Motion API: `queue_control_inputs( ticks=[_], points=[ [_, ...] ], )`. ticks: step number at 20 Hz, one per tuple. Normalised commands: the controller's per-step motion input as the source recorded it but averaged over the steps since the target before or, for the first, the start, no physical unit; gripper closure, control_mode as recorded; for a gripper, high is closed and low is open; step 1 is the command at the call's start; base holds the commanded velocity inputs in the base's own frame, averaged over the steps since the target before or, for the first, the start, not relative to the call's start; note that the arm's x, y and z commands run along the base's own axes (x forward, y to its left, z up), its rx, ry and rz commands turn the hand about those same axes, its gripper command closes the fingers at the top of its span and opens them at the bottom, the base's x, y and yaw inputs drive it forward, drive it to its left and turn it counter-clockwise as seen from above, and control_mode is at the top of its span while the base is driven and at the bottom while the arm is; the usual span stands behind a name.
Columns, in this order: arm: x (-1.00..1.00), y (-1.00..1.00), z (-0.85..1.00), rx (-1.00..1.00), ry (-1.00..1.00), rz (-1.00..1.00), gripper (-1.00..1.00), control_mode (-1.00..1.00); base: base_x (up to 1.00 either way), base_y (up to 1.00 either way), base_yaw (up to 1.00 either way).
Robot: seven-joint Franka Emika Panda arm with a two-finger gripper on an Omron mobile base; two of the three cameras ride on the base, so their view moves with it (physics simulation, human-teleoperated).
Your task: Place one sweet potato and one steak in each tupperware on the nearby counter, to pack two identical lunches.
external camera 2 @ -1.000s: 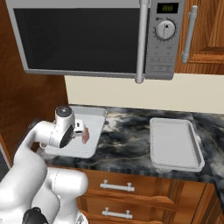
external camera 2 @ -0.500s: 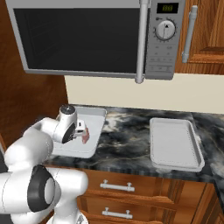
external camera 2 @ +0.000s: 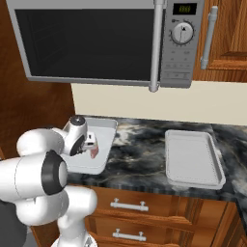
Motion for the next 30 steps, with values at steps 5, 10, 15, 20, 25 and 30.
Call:
queue_control_inputs(
  ticks=[5, 10, 15, 20, 25, 30],
  points=[
    [0.30, 0.00, -0.31, 0.00, 0.00, 0.00, 1.00, -1.00, 0.00, 0.00, 0.00],
    [0.11, 0.01, -0.08, 0.00, 0.00, 0.00, -1.00, -1.00, 0.00, 0.00, 0.00],
    [0.00, 0.09, 0.00, 0.00, 0.00, 0.00, -1.00, -1.00, 0.00, 0.00, 0.00],
    [0.03, 0.18, 0.04, 0.00, 0.03, 0.00, -1.00, -1.00, 0.00, 0.00, 0.00],
    [-0.10, -0.38, 0.49, 0.00, 0.05, -0.08, -1.00, -1.00, 0.00, 0.00, 0.00],
    [-0.13, -0.75, 0.93, 0.00, 0.06, -0.10, -1.00, -1.00, 0.00, 0.00, 0.00]
  ],
)
